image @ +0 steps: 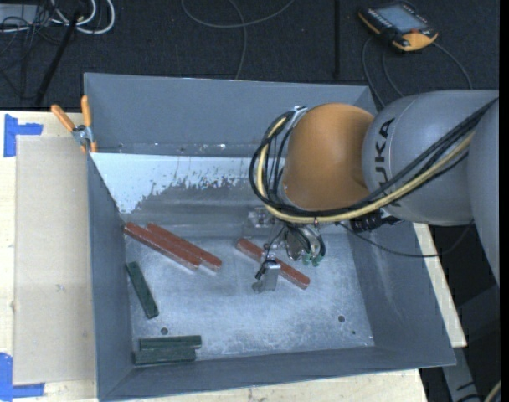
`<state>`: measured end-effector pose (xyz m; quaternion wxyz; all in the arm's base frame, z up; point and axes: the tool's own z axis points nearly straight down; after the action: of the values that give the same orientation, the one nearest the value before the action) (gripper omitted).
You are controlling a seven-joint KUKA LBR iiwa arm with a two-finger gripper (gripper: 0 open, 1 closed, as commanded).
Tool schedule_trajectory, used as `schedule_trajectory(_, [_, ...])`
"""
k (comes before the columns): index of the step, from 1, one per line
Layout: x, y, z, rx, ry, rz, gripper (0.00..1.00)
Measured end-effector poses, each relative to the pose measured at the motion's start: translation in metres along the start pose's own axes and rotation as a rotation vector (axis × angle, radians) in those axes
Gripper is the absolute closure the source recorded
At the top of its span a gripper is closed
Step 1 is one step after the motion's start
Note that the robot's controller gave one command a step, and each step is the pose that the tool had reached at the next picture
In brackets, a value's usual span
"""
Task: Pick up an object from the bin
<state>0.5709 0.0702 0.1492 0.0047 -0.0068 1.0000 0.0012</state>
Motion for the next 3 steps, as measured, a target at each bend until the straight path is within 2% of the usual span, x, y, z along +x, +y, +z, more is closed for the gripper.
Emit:
schedule_trajectory(1, [-0.031, -0.003, 0.053, 0.003, 0.006, -0.105, 0.00])
schedule_trajectory(2, [-0.043, -0.004, 0.067, 0.001, 0.009, -0.056, 1.00])
schedule_trajectory(3, [-0.043, -0.005, 0.063, 0.001, 0.008, -0.043, 0.00])
